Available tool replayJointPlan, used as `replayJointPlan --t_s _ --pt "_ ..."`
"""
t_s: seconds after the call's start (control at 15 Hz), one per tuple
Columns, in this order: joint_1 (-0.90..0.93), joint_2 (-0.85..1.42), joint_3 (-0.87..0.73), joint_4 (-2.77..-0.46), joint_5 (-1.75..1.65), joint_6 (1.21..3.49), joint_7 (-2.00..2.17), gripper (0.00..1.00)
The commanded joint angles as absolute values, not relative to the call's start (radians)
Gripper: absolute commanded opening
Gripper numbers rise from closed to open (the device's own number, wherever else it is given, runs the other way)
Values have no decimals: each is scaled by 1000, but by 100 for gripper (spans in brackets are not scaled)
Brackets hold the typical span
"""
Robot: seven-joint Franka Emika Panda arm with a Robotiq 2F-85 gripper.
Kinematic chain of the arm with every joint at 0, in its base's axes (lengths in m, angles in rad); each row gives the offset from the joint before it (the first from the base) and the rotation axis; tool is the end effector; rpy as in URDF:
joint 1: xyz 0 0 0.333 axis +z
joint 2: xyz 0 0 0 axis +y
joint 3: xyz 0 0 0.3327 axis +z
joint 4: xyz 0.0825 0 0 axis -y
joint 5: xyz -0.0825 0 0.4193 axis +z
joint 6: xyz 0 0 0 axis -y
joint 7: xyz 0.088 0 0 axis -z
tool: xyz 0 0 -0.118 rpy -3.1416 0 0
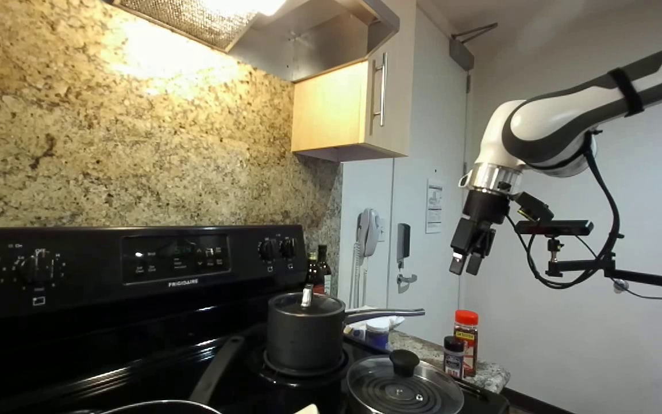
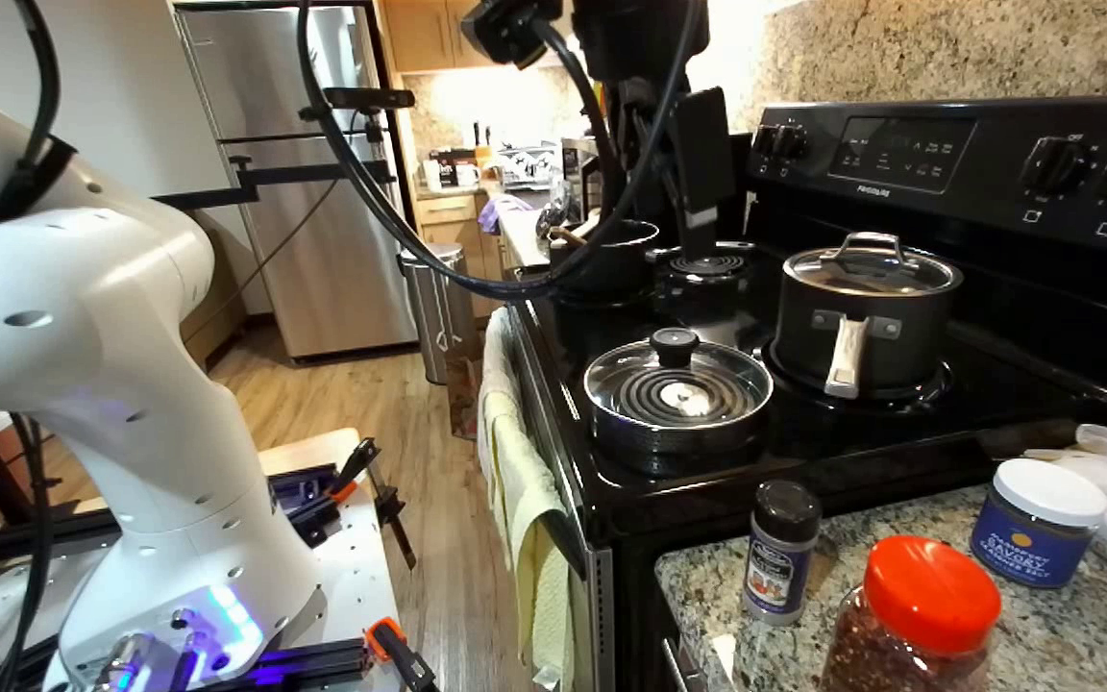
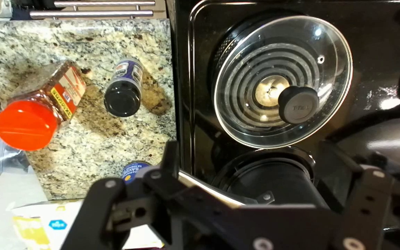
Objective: Take the lid off the black pot to the upper right of the stove and put it in the center of the stove
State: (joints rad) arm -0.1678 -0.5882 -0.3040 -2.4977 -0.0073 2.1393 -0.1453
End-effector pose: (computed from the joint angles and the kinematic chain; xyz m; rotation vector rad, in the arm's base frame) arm 0.3748 -0.1978 0.4879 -2.9919 0.4400 -0.3719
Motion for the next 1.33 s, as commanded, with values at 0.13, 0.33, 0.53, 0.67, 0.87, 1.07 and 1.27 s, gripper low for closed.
replayJointPlan --t_s 0.13,0.33,0.53,0.67,0.87,1.07,1.27 --pt "-170 -443 -184 -2316 -45 2049 -62 100" --pt "-154 -329 -145 -2174 -33 1998 -18 100" --pt "-141 -215 -122 -2034 -26 1966 28 100" --pt "-129 -135 -114 -1941 -9 1947 59 100" --pt "-102 -42 -116 -1836 41 1964 -39 100" --pt "-102 -59 -112 -1871 15 1986 3 100" --pt "-101 -45 -112 -1854 16 1985 -3 100"
